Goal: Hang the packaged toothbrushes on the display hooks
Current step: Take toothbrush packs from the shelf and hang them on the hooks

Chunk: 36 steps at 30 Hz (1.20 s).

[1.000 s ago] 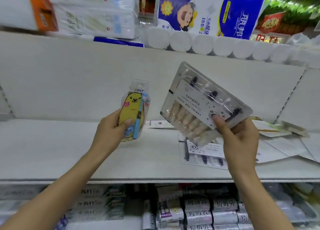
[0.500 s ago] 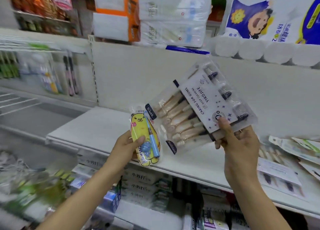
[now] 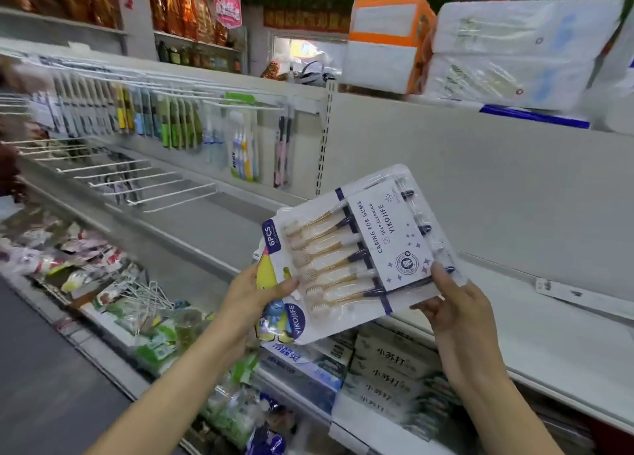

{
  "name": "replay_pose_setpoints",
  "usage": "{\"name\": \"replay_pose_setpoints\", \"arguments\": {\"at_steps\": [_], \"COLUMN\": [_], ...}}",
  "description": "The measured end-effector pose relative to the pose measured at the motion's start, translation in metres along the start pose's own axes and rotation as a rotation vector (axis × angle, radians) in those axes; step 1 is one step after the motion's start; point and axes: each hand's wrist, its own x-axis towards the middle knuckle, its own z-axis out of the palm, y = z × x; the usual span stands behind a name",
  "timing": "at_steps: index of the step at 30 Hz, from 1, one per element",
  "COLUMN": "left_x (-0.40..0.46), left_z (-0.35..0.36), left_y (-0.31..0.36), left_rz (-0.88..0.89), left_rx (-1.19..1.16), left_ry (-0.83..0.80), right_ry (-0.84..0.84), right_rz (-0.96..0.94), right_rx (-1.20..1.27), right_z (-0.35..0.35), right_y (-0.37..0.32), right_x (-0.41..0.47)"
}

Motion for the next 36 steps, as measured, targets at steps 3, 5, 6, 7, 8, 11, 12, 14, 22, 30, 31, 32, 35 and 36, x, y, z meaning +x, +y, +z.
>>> {"name": "replay_pose_setpoints", "arguments": {"at_steps": [3, 5, 6, 7, 8, 11, 12, 14, 22, 30, 31, 32, 35, 36], "left_x": [-0.003, -0.007, -0.009, -0.012, -0.015, -0.029, -0.035, -0.047, -0.089, -0.078, -0.074, -0.069, -0.048, -0.039], "left_z": [-0.066, -0.111, -0.134, -0.157, -0.18, -0.245, -0.264, -0.297, -0.393, -0.492, -0.505, -0.518, -0.557, -0.57], "left_y": [0.024, 0.041, 0.049, 0.057, 0.065, 0.082, 0.086, 0.093, 0.115, 0.118, 0.12, 0.121, 0.125, 0.125], "left_rz": [0.02, 0.04, 0.053, 0.069, 0.08, 0.082, 0.079, 0.076, 0.072, 0.129, 0.155, 0.173, 0.213, 0.221], "left_rx": [0.039, 0.111, 0.168, 0.237, 0.304, 0.488, 0.537, 0.571, 0.602, 0.534, 0.512, 0.499, 0.431, 0.396], "left_ry": [0.043, 0.031, 0.023, 0.015, 0.013, -0.009, -0.007, 0.015, 0.19, 0.515, 0.565, 0.615, 0.746, 0.794], "right_ry": [-0.086, -0.142, -0.177, -0.221, -0.267, -0.39, -0.454, -0.611, -1.072, -1.115, -1.098, -1.086, -1.069, -1.059], "right_rz": [0.008, 0.027, 0.033, 0.041, 0.054, 0.097, 0.109, 0.117, 0.087, 0.154, 0.166, 0.175, 0.198, 0.207], "right_rx": [-0.013, -0.097, -0.147, -0.198, -0.247, -0.343, -0.374, -0.508, -0.887, -0.687, -0.641, -0.601, -0.51, -0.476], "right_z": [0.036, 0.063, 0.076, 0.091, 0.106, 0.159, 0.177, 0.212, 0.344, 0.452, 0.465, 0.478, 0.52, 0.533], "right_y": [0.001, 0.004, 0.008, 0.012, 0.018, 0.039, 0.047, 0.065, 0.124, 0.193, 0.2, 0.207, 0.235, 0.247], "right_x": [0.006, 0.011, 0.013, 0.015, 0.016, 0.011, 0.007, 0.001, -0.004, 0.012, 0.016, 0.02, 0.04, 0.049]}}
